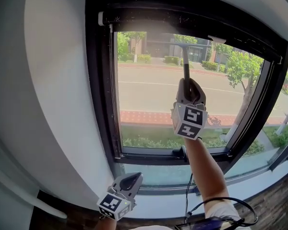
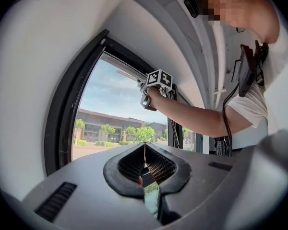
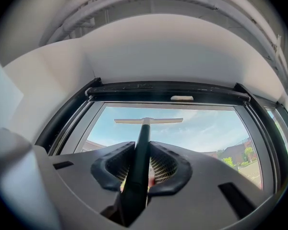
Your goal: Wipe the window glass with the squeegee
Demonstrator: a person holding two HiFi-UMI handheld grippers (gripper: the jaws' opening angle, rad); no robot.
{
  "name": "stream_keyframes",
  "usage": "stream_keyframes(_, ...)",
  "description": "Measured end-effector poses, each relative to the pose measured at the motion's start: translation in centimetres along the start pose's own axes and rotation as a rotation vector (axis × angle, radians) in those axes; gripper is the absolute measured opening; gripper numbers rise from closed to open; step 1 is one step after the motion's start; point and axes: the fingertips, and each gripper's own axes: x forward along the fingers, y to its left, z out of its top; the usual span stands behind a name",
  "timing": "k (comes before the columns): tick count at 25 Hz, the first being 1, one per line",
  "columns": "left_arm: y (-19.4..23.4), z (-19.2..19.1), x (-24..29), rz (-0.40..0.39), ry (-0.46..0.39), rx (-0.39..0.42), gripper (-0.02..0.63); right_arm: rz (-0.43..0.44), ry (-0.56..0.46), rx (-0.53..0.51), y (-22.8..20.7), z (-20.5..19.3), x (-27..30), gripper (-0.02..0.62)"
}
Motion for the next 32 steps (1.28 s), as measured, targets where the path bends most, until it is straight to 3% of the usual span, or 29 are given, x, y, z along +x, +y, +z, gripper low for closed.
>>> stream_keyframes(32,-1.6,-2.1,0.9,-0.012,0.045,-0.040,0.018,0.020,0.240,-0.022,1.4,-14.7,-11.9,0.098)
